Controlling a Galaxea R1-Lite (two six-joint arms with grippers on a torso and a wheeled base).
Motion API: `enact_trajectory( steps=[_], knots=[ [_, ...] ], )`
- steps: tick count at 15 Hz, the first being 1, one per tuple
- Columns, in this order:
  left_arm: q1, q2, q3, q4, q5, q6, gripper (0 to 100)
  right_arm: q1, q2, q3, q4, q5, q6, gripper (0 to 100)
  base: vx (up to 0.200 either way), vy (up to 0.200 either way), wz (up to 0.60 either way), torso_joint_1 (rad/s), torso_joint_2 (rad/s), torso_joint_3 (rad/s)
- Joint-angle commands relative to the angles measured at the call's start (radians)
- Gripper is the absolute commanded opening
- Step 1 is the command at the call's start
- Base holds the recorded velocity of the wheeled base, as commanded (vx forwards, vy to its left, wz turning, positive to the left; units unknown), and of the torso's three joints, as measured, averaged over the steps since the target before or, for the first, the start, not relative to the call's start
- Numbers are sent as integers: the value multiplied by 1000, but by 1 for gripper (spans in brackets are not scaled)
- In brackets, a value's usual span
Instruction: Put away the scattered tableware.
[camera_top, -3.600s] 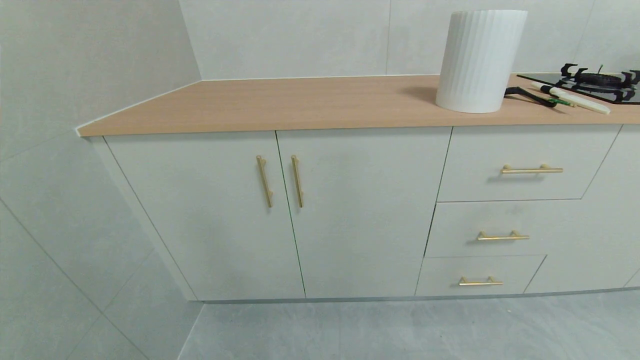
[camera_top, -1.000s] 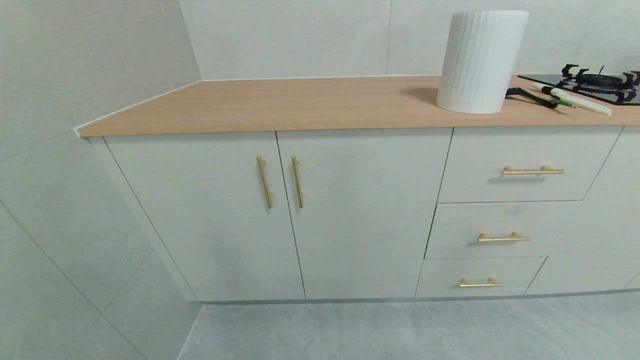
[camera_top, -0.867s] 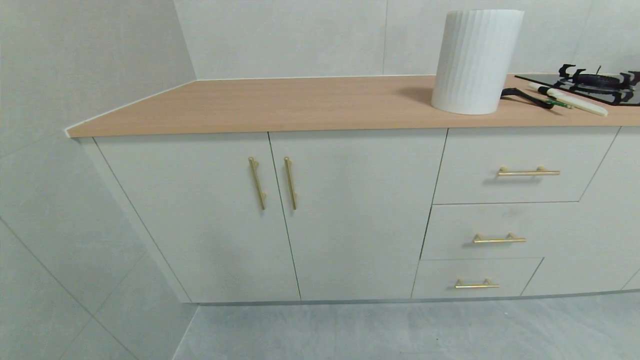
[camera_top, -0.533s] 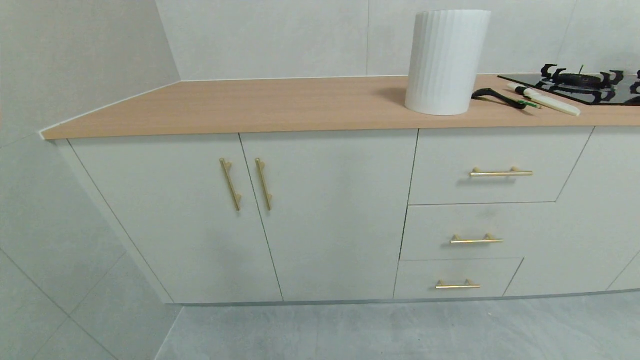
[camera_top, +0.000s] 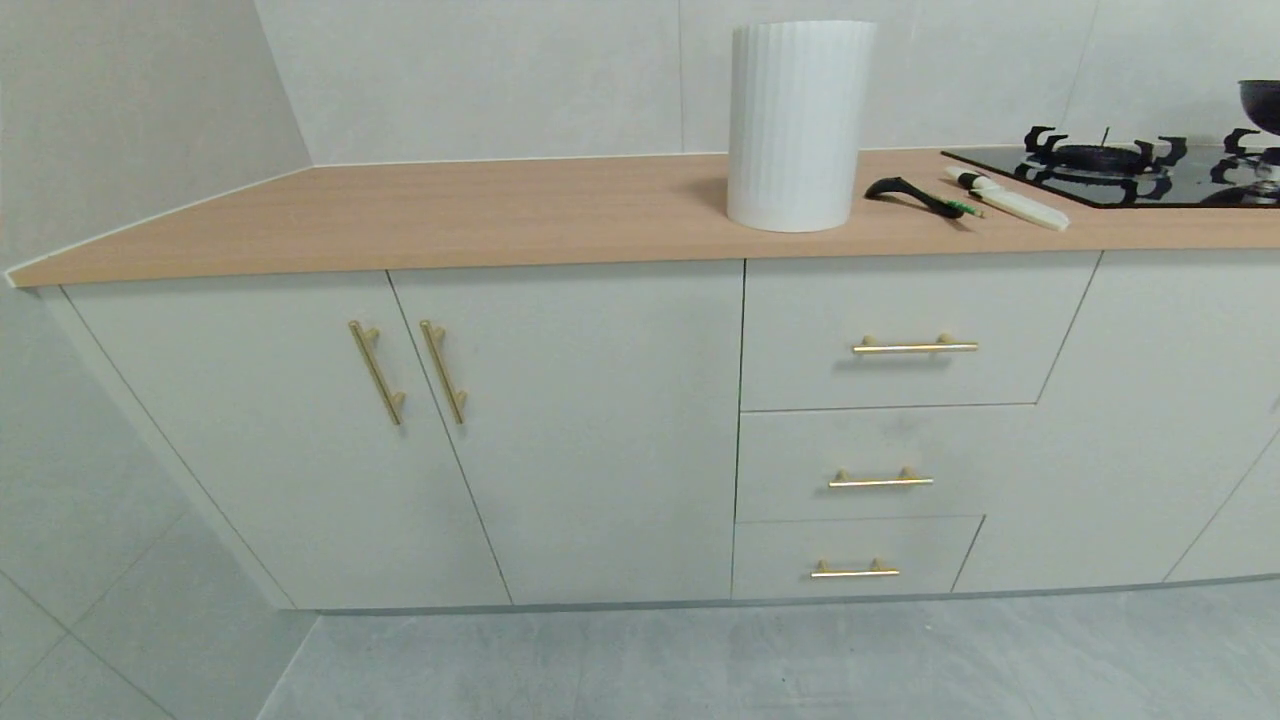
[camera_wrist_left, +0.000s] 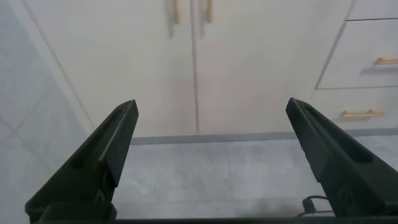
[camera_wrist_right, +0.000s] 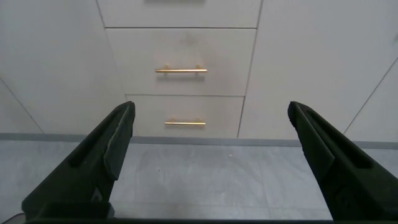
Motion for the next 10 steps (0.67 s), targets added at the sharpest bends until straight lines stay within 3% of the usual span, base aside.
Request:
enact_trajectory(
  steps=[1, 8, 10],
  knots=[
    [0, 1, 0, 0, 0, 1, 100, 0, 1, 0, 0, 1, -1, 100, 0, 0, 0, 0, 0, 0],
    [0, 1, 0, 0, -1, 3, 100, 0, 1, 0, 0, 1, 1, 100, 0, 0, 0, 0, 0, 0],
    [0, 1, 0, 0, -1, 3, 100, 0, 1, 0, 0, 1, 1, 100, 200, 0, 0, -2, -2, 0]
  ],
)
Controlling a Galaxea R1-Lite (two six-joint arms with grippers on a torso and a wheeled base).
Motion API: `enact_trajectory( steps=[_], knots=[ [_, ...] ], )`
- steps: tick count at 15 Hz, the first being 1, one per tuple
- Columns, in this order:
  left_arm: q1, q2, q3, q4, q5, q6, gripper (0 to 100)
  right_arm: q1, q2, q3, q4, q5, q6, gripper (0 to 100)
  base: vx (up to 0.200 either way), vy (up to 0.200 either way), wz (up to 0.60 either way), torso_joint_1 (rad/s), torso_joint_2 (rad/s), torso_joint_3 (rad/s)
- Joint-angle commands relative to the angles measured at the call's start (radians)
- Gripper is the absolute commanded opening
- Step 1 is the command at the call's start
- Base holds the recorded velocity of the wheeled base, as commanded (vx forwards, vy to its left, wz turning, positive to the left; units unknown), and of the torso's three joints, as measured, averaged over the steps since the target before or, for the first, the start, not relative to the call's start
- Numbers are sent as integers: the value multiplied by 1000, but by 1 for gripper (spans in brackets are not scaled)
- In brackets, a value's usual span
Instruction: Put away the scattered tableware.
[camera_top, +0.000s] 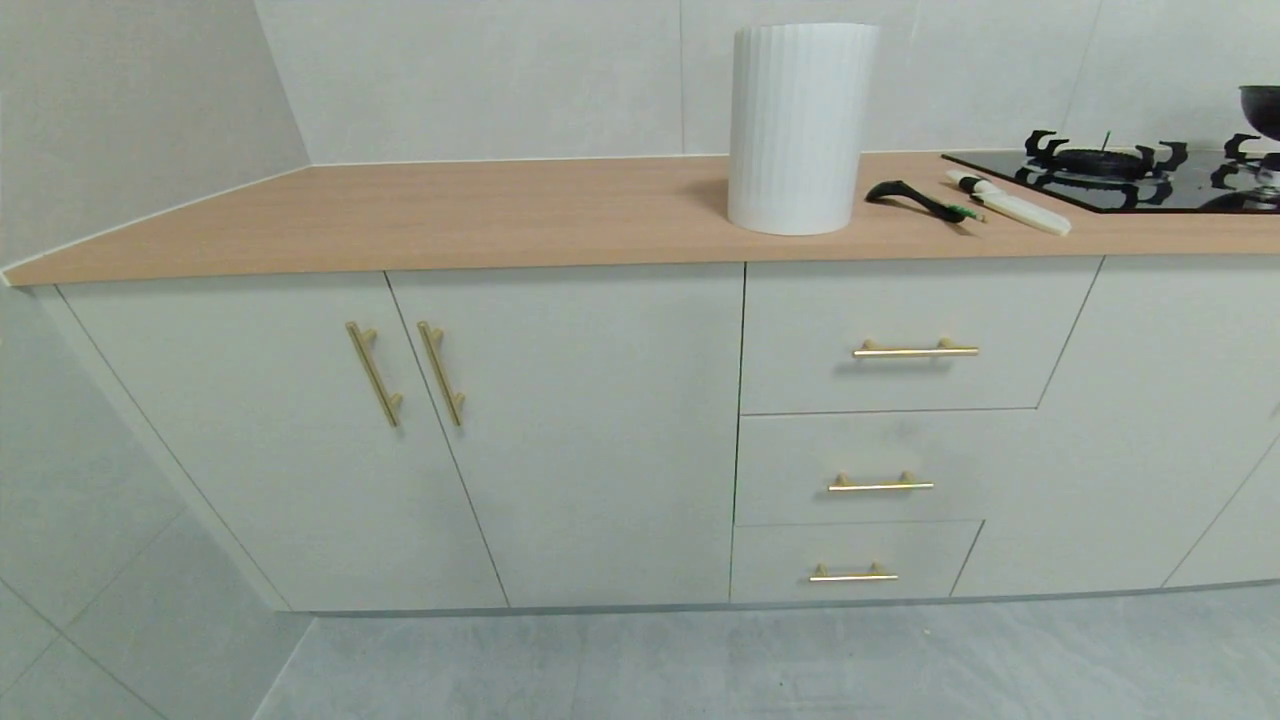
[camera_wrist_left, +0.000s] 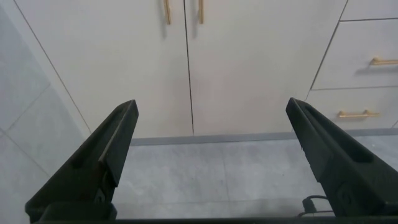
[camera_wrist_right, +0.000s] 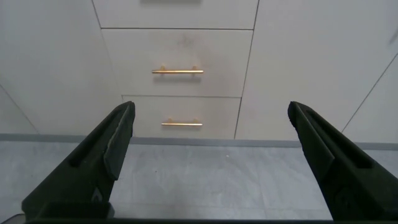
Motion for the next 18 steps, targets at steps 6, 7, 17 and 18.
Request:
enact_trajectory(
  steps=[6, 7, 17, 18],
  knots=[
    [1, 1, 0, 0, 0, 0, 100, 1, 1, 0, 0, 0, 0, 100, 133, 0, 0, 2, 2, 4],
    [1, 1, 0, 0, 0, 0, 100, 1, 1, 0, 0, 0, 0, 100, 0, 0, 0, 0, 0, 0],
    [1, 1, 0, 0, 0, -2, 100, 1, 1, 0, -8, 0, 7, 100, 0, 0, 0, 0, 0, 0],
    [1, 1, 0, 0, 0, -2, 100, 1, 1, -1, -9, -10, -2, 100, 0, 0, 0, 0, 0, 0]
  ],
)
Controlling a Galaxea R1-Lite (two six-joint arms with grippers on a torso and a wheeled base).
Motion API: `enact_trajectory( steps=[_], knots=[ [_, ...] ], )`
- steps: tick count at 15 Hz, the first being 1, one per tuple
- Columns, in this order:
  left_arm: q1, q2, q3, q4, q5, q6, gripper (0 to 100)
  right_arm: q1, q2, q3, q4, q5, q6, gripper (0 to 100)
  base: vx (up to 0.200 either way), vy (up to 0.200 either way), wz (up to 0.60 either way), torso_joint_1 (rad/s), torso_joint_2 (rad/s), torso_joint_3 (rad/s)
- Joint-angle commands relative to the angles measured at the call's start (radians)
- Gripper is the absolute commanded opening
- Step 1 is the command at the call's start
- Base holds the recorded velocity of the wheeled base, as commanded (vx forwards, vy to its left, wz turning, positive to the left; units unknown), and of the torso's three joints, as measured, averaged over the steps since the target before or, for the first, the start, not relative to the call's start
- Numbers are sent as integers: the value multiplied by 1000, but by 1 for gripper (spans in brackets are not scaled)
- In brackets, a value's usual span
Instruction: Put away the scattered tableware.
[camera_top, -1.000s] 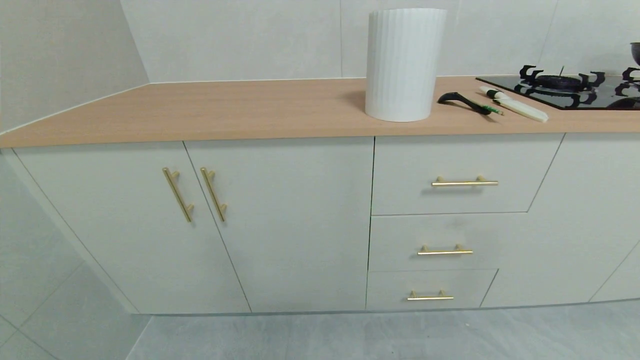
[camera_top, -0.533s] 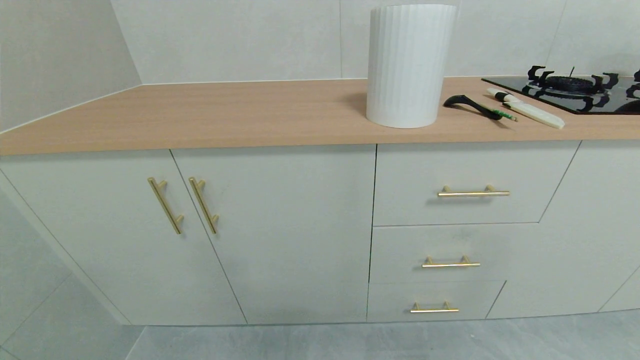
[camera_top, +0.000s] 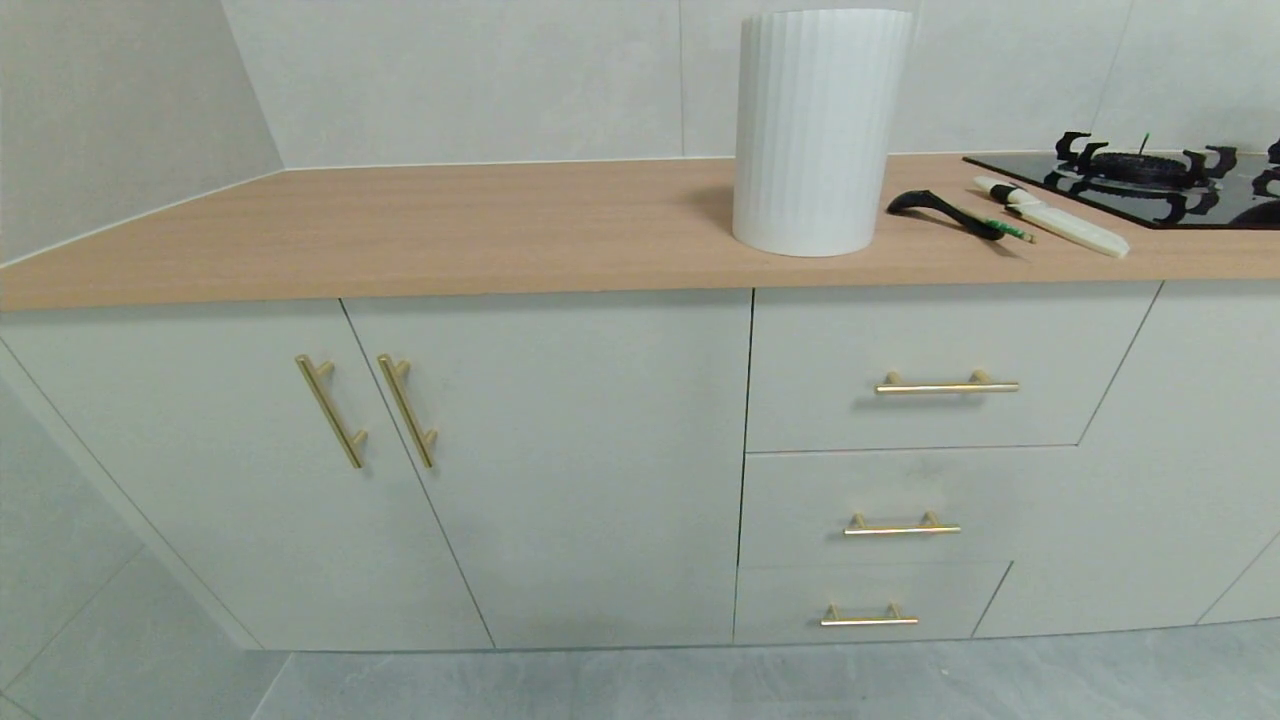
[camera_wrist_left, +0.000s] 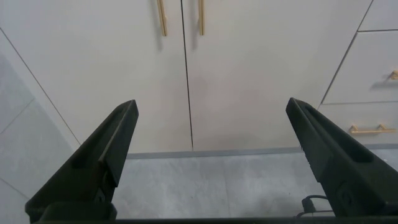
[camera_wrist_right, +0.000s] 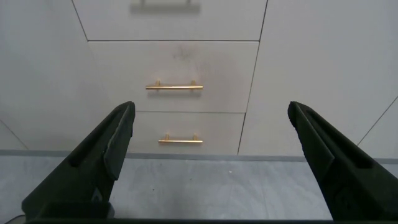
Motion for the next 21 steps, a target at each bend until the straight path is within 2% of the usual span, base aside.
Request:
enact_trajectory(
  steps=[1, 3, 4, 6, 7, 10, 12, 16, 21],
  knots=[
    [0, 1, 0, 0, 0, 0, 100, 1, 1, -44, -3, 2, 4, 100, 0, 0, 0, 0, 0, 0],
    [0, 1, 0, 0, 1, 0, 100, 18, 63, -219, 35, 23, 73, 100, 0, 0, 0, 0, 0, 0],
    [0, 1, 0, 0, 1, 0, 100, 19, 67, -222, 38, 26, 73, 100, 0, 0, 0, 0, 0, 0],
    [0, 1, 0, 0, 1, 0, 100, 61, 326, -256, 78, 59, 29, 100, 0, 0, 0, 0, 0, 0],
    [0, 1, 0, 0, 1, 0, 100, 62, 363, -258, 75, 60, 29, 100, 0, 0, 0, 0, 0, 0],
    [0, 1, 0, 0, 0, 0, 100, 123, 781, -285, 35, 115, 24, 100, 0, 0, 0, 0, 0, 0],
    [0, 1, 0, 0, 1, 0, 100, 151, 1067, -316, -78, 106, 23, 100, 0, 0, 0, 0, 0, 0],
    [0, 1, 0, 0, 1, 0, 100, 151, 1443, -386, -306, 82, 21, 100, 0, 0, 0, 0, 0, 0],
    [0, 1, 0, 0, 1, 0, 100, 163, 1865, -584, -533, -7, 15, 100, 0, 0, 0, 0, 0, 0]
  ],
)
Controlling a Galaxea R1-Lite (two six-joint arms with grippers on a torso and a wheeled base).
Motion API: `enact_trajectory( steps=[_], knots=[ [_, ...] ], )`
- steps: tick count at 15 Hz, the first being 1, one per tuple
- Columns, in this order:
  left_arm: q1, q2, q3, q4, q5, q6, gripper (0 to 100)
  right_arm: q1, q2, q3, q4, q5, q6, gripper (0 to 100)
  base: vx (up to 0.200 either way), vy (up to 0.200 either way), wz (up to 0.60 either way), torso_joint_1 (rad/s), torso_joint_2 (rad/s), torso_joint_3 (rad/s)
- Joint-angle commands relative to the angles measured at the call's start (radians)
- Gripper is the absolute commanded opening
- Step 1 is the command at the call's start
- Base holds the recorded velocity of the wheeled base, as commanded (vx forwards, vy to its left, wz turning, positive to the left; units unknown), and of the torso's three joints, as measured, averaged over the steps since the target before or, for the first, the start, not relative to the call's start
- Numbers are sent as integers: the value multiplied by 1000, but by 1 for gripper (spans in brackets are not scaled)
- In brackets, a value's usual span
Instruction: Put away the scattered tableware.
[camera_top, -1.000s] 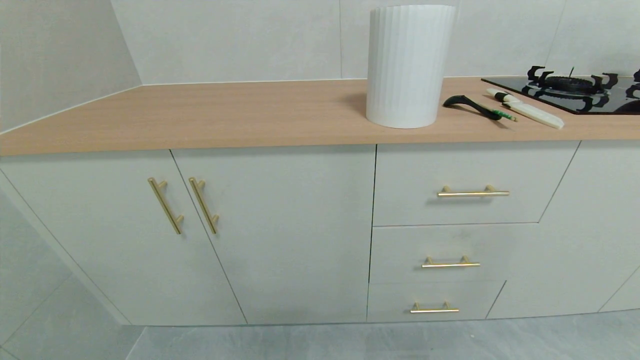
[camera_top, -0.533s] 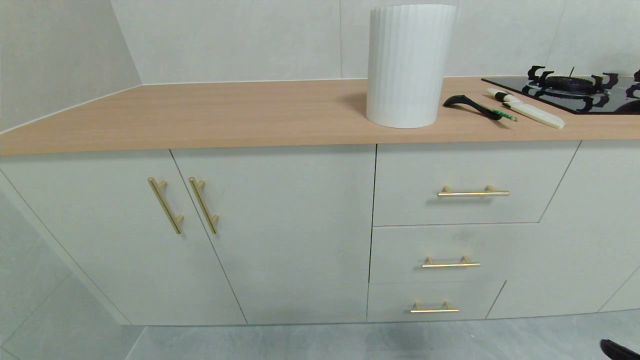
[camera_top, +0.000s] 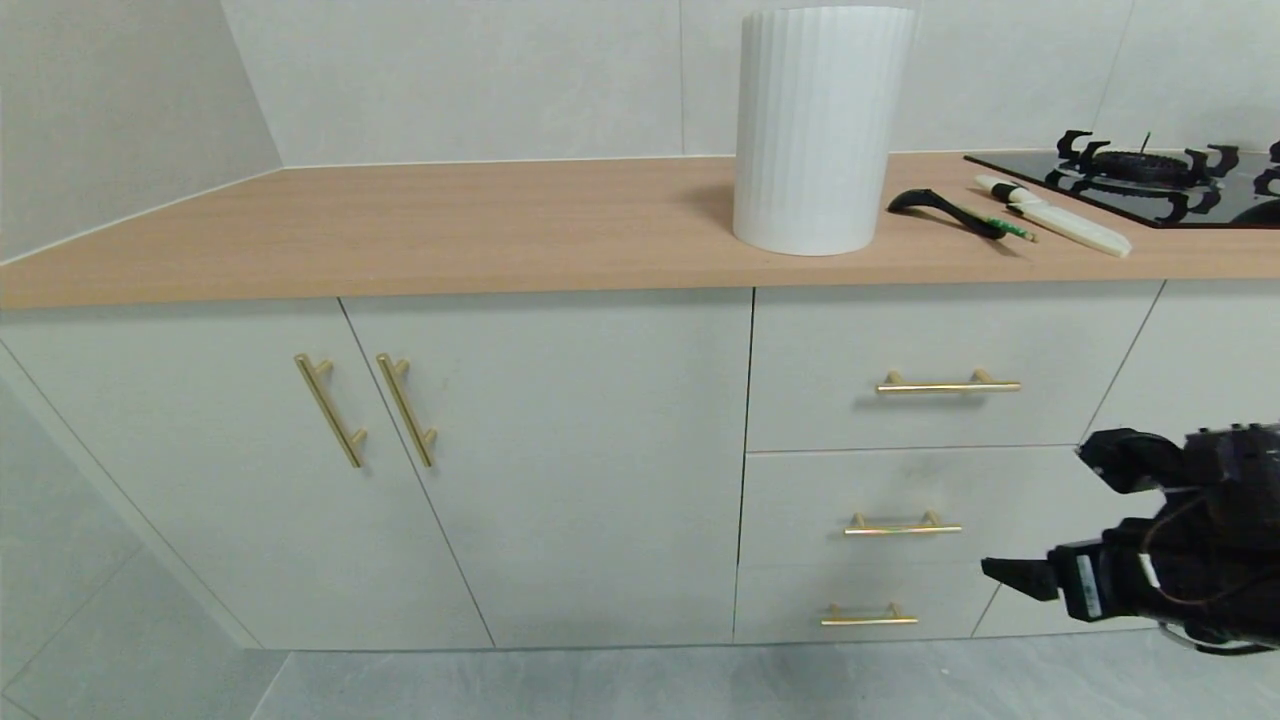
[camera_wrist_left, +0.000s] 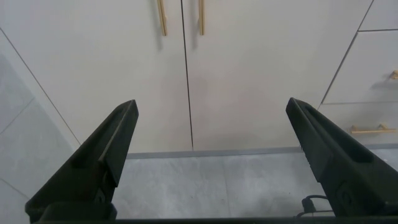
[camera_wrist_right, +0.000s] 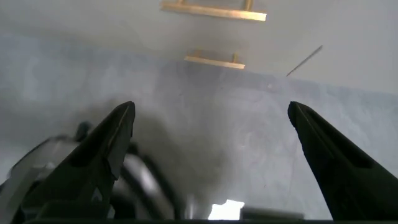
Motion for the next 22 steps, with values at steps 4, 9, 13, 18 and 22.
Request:
enact_trajectory(
  steps=[4, 9, 13, 18, 22],
  knots=[
    [0, 1, 0, 0, 1, 0, 100, 32, 472, -246, -185, -73, -4, 100, 0, 0, 0, 0, 0, 0],
    [0, 1, 0, 0, 1, 0, 100, 34, 627, -245, -379, -124, -1, 100, 0, 0, 0, 0, 0, 0],
    [0, 1, 0, 0, 1, 0, 100, 29, 691, -248, -517, -180, 0, 100, 0, 0, 0, 0, 0, 0],
    [0, 1, 0, 0, -1, 0, 100, 26, 733, -294, -528, -231, 46, 100, 0, 0, 0, 0, 0, 0],
    [0, 1, 0, 0, -1, 0, 100, 21, 763, -297, -528, -231, 43, 100, 0, 0, 0, 0, 0, 0]
  ],
)
